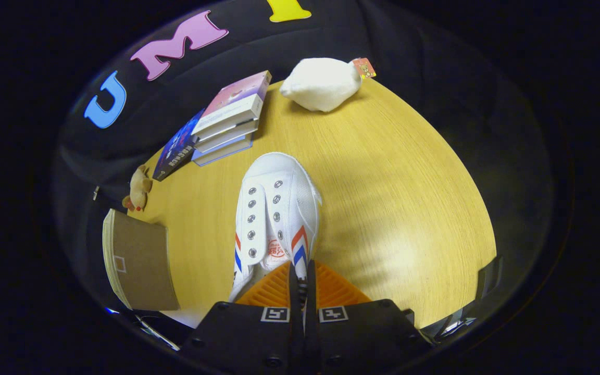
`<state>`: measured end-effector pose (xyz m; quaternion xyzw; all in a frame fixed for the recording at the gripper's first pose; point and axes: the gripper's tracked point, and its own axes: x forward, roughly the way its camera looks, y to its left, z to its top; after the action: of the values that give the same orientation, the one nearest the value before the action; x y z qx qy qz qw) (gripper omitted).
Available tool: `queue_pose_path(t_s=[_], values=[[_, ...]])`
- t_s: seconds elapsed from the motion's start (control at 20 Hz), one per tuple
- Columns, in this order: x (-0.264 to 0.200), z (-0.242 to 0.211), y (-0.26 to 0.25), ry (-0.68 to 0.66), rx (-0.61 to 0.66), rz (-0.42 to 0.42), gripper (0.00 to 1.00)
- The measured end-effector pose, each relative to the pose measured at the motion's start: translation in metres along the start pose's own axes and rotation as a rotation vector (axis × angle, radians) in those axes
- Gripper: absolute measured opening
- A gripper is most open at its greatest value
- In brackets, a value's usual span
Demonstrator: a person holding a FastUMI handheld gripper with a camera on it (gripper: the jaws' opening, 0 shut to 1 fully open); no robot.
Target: Open the storage box then place both shoes into the box .Put the left shoe in first, then the right shoe, with the right side of both shoes facing outward in a uniform manner.
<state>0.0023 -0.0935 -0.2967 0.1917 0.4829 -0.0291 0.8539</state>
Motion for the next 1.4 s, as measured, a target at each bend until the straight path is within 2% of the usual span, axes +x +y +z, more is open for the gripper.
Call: queue_pose_path(t_s=[0.2,0.6,0.9,1.15,1.4], values=[[-0.042,0.011,0.044,-0.064,-0.024,0.013,0.05],[-0.098,0.003,0.159,-0.124,-0.052,0.125,0.06],[-0.111,-0.016,0.253,-0.102,-0.108,0.239,0.05],[-0.102,-0.046,0.325,-0.036,-0.164,0.302,0.05],[-0.085,-0.077,0.372,0.034,-0.190,0.314,0.05]])
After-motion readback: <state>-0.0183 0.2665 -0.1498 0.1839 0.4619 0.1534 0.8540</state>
